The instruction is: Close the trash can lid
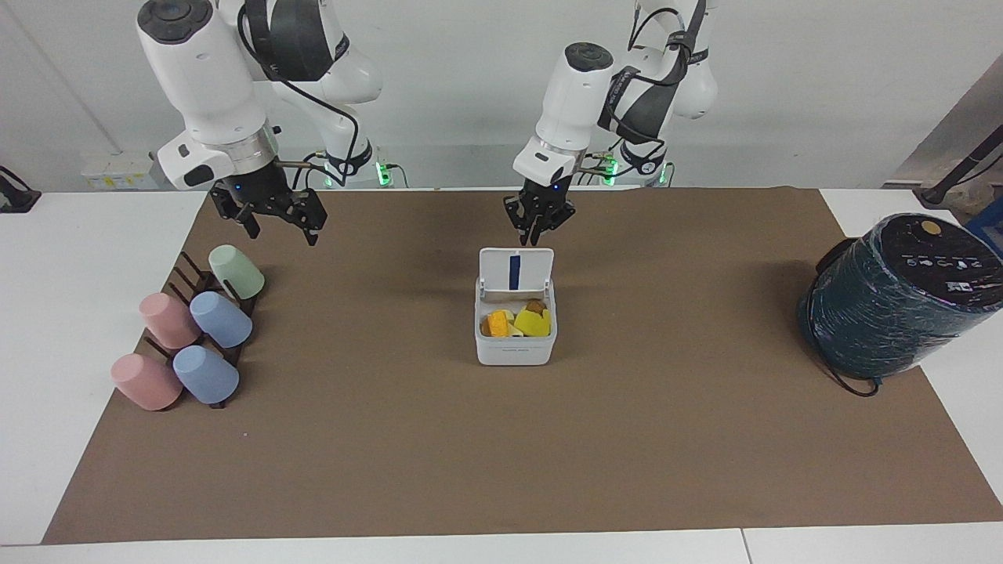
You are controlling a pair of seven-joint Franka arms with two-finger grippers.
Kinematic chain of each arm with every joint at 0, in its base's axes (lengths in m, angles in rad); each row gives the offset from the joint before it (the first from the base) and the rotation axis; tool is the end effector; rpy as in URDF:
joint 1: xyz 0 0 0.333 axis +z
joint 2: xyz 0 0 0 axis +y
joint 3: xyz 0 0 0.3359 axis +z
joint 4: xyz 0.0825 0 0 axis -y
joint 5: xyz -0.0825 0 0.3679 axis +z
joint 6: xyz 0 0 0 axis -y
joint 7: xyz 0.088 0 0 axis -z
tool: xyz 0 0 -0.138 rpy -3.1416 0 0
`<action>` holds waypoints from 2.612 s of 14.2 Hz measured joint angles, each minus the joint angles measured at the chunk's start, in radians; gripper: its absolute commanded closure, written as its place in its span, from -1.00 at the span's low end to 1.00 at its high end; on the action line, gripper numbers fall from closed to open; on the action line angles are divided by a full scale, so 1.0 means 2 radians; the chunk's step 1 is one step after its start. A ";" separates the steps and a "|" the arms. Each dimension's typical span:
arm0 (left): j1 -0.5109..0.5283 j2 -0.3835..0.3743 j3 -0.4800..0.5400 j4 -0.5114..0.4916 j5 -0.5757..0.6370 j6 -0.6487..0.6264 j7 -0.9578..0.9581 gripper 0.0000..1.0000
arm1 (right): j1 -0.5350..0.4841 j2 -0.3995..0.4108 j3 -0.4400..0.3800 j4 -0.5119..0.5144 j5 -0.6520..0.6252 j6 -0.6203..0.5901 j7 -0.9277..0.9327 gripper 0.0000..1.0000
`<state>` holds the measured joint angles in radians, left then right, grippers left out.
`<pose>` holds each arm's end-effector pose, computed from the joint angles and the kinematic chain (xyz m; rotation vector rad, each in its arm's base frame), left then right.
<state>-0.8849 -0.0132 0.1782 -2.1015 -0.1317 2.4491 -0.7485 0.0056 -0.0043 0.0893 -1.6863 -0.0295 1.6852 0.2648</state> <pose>0.4318 -0.3718 0.4616 2.8052 0.1802 0.2841 0.5422 0.0479 0.5727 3.1021 -0.2590 0.0131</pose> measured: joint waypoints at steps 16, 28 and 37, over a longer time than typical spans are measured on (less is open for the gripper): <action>0.035 0.086 0.006 0.059 -0.027 0.092 -0.002 0.80 | 0.000 0.000 0.000 0.000 0.000 0.000 0.000 -1.00; 0.034 0.152 0.004 0.094 -0.028 0.124 -0.002 0.80 | 0.000 0.000 0.000 0.000 0.000 0.000 0.000 -1.00; 0.057 0.159 0.010 0.171 -0.028 -0.028 0.004 0.79 | 0.000 0.000 0.000 0.000 0.000 0.000 0.000 -1.00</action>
<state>-0.7704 0.3057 0.1989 -1.7590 -0.1882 2.3930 -0.7399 0.0056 -0.0043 0.0893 -1.6863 -0.0295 1.6852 0.2648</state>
